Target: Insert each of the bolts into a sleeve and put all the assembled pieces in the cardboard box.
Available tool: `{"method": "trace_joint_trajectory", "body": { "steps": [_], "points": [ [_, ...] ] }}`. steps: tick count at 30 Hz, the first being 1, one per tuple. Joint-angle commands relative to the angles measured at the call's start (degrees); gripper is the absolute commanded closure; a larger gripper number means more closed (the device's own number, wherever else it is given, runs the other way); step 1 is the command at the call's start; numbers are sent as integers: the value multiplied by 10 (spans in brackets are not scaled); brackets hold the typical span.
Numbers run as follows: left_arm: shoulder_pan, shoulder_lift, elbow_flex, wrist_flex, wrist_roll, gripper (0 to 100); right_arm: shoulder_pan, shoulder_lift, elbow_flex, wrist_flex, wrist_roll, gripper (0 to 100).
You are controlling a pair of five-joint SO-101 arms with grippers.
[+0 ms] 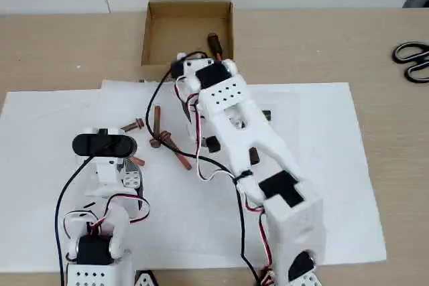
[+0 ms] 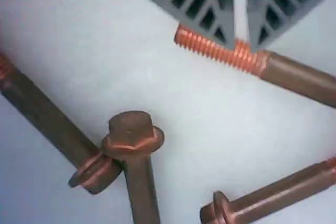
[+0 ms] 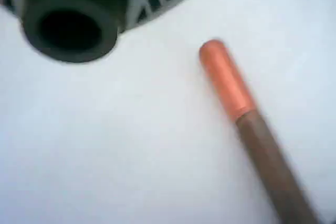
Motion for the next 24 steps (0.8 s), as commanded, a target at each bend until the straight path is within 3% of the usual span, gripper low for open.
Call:
{"method": "trace_joint_trajectory", "body": {
  "steps": [1, 8, 13, 24],
  "points": [
    [1, -3, -21, -18, -24, 992, 29, -114, -28, 10, 3, 995],
    [2, -1, -122, 39, -58, 992, 95, -237, -4, 14, 3, 995],
    [1, 29, -211, 85, -103, 992, 149, -303, 105, 14, 3, 995],
    [2, 440, -575, 182, -111, 994, 255, -415, 298, 7, 2, 995]
  ]
}}
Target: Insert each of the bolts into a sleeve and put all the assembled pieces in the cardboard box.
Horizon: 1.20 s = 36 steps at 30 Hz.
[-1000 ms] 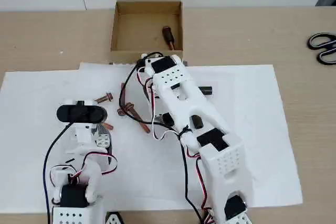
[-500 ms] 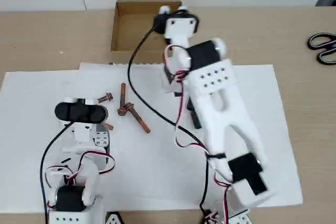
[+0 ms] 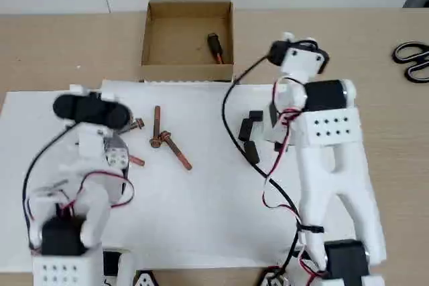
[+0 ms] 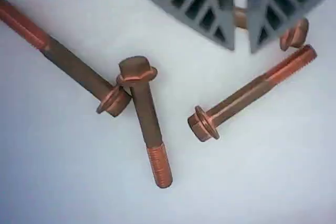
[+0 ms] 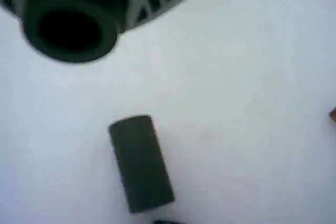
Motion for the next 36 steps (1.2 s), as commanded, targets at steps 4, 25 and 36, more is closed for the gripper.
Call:
{"method": "trace_joint_trajectory", "body": {
  "steps": [4, 25, 36],
  "points": [
    [-1, 265, -216, 66, -36, 994, 65, -58, 50, -3, 4, 995],
    [-4, 679, -478, 153, -360, 992, 202, -219, 244, -58, 4, 995],
    [-69, 872, -649, 263, -421, 967, 202, -326, 339, -118, 4, 995]
  ]
}}
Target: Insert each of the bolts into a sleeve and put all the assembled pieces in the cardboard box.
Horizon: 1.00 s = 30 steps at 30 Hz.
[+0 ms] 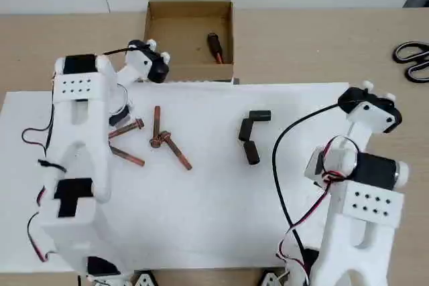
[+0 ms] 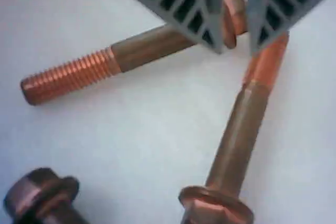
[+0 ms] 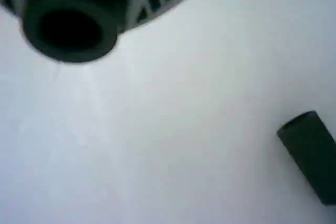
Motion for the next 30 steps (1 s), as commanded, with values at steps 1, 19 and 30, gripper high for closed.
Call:
{"method": "trace_joint_trajectory", "body": {
  "steps": [1, 19, 30],
  "points": [
    [-16, 33, -65, 32, -20, 967, 7, -32, 24, -34, 5, 995],
    [-18, 127, -92, 19, -86, 918, 6, -56, 34, -42, 5, 995],
    [8, 129, -106, -10, -86, 916, 5, -56, 34, -42, 5, 995]
  ]
}}
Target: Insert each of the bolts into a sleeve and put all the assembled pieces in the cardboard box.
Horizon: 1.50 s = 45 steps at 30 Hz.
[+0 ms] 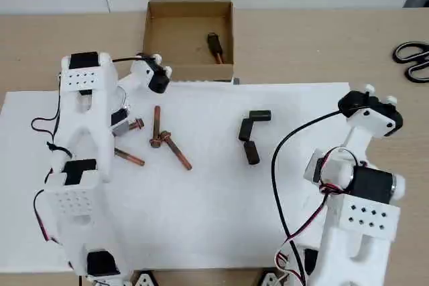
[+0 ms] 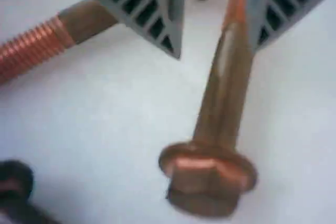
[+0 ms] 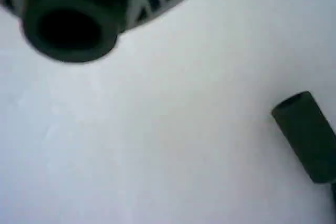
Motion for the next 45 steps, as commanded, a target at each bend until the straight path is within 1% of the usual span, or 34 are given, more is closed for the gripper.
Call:
{"method": "trace_joint_trajectory", "body": {
  "steps": [1, 8, 16, 20, 25, 31, 33, 36, 40, 42, 44, 45],
  "points": [
    [19, -3, -20, -15, -3, 916, 5, -10, -3, -12, 5, 995],
    [31, 24, -29, -33, -3, 916, 7, -10, -3, -12, 5, 995],
    [26, 106, -131, 2, -3, 919, 7, -10, -3, -12, 5, 995],
    [26, 147, -178, 32, -3, 922, 7, -10, -3, -12, 6, 995],
    [24, 178, -186, 39, -3, 996, 7, -10, -3, -12, 6, 995],
    [23, 185, -190, 39, 0, 994, 7, -15, -3, -11, 6, 995],
    [23, 173, -191, 39, 2, 994, 5, -15, -4, -11, 5, 995],
    [23, 125, -192, 39, 32, 994, 3, -16, -18, -9, 4, 995],
    [29, 45, -188, 39, 43, 994, 1, -16, -85, -6, 5, 995],
    [34, 3, -188, 39, 51, 994, -16, -16, -128, -6, 6, 995],
    [40, -35, -188, 39, 88, 994, -49, -16, -164, -6, 8, 995],
    [46, -54, -188, 39, 120, 994, -69, -16, -176, -5, 11, 995]
  ]
}}
